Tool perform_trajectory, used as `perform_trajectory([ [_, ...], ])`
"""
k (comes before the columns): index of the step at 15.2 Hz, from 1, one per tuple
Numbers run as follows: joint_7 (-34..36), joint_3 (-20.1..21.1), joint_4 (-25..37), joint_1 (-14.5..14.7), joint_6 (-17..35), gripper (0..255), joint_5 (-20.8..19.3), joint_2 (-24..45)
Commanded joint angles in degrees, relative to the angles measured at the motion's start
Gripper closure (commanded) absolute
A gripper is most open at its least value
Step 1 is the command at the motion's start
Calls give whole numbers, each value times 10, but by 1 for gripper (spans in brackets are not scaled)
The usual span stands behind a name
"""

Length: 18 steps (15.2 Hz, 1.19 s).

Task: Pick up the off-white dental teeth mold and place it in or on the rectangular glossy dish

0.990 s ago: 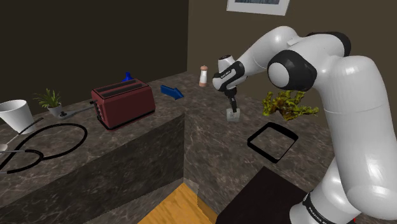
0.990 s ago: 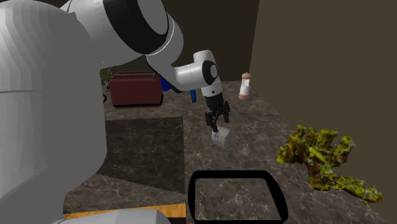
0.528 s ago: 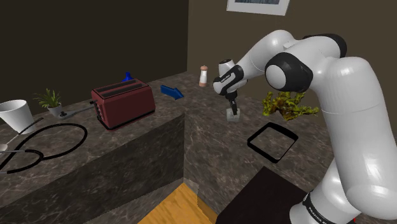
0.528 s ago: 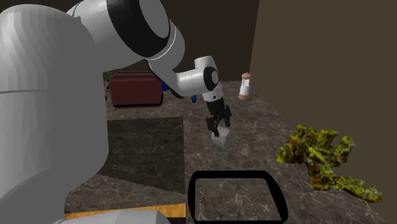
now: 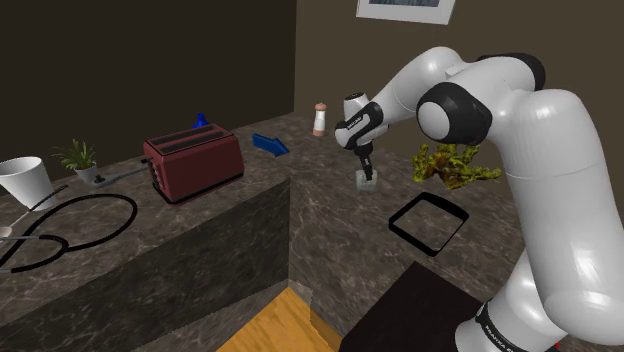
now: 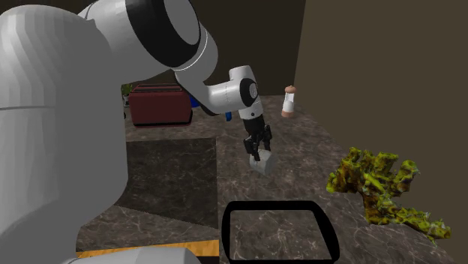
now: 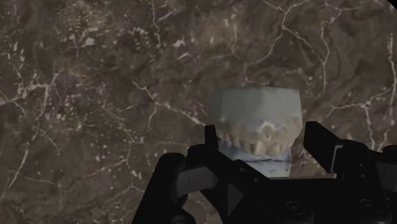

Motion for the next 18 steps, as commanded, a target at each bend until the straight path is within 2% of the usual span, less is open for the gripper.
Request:
perform_trajectory([
  [1, 0, 0, -1, 0, 0, 255, 0, 1],
  [6, 0, 0, -1, 0, 0, 255, 0, 1],
  [18, -4, -20, 17, 16, -67, 255, -23, -53],
])
